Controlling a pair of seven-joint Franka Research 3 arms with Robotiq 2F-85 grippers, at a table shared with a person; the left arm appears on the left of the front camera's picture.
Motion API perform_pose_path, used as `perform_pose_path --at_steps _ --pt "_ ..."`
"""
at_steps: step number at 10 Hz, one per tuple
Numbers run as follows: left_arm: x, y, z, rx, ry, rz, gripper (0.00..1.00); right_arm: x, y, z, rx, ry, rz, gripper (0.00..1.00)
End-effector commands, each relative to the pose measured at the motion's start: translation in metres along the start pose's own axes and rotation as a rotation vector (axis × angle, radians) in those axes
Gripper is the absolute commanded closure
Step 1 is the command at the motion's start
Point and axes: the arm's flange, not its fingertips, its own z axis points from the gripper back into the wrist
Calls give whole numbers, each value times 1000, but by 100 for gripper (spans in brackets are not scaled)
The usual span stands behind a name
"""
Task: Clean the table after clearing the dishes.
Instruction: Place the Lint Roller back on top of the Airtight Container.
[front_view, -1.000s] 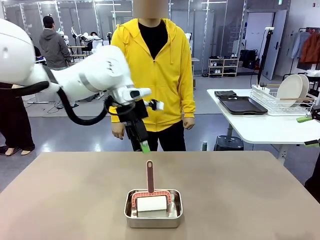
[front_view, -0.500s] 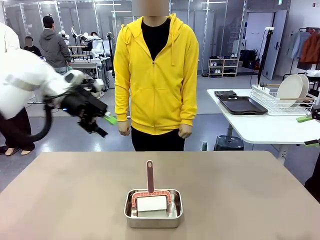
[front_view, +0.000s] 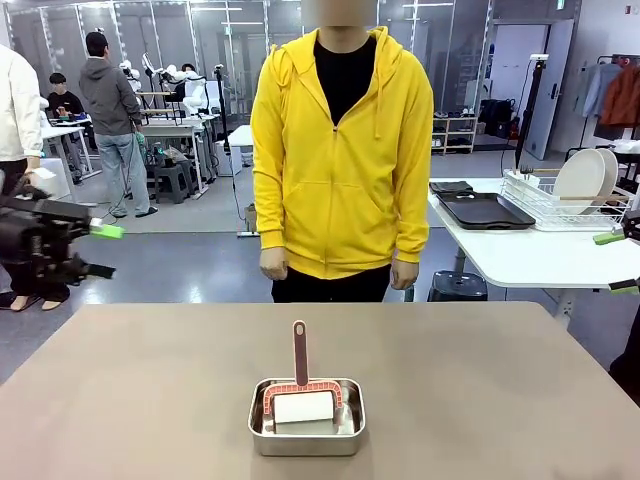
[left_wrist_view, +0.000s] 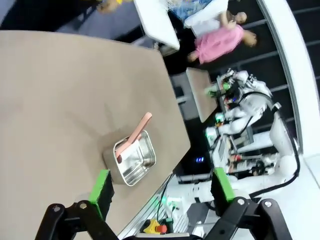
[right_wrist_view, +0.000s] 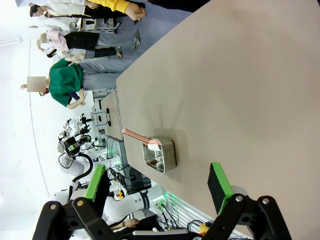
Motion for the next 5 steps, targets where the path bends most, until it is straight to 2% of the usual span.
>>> perform_pose_path --at_steps 1,3,5 --pt "-22 15 27 -104 -74 -12 0 -2 2 -1 2 7 3 0" --pt "-49 40 83 -93 -211 29 0 -2 2 -1 2 7 3 0" --pt "-73 53 121 -67 -333 70 0 -2 2 -1 2 7 3 0"
